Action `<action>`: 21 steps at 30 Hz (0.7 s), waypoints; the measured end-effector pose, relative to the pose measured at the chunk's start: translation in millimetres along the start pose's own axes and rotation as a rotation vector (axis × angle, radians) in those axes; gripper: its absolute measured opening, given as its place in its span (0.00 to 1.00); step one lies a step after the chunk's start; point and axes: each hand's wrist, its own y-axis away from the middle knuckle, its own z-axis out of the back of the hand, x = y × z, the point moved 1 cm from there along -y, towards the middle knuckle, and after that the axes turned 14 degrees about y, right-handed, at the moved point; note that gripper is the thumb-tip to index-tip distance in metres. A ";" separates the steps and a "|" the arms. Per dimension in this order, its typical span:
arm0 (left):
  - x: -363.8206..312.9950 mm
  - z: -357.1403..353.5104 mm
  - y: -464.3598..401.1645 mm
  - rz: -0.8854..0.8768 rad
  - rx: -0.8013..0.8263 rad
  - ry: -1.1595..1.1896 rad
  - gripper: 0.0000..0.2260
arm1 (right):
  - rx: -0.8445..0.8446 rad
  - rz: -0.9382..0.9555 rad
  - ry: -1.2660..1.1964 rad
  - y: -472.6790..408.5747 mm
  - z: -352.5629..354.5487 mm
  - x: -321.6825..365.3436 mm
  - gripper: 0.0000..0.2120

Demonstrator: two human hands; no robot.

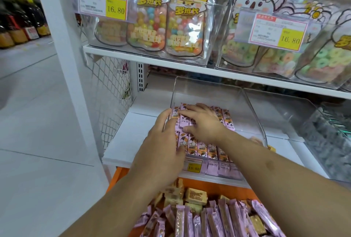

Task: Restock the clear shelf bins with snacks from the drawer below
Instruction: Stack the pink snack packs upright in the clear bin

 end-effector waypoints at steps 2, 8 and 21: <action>-0.8 0.5 0.3 -0.001 0.000 -0.002 0.34 | 0.003 -0.009 0.005 -2.1 -0.8 -0.1 0.32; -1.3 1.2 1.1 0.004 0.016 -0.013 0.33 | 0.066 -0.027 0.045 -1.9 1.5 -2.8 0.33; -33.7 4.3 19.3 -0.070 0.052 -0.066 0.29 | -0.014 0.007 -0.120 104.3 57.4 -2.3 0.29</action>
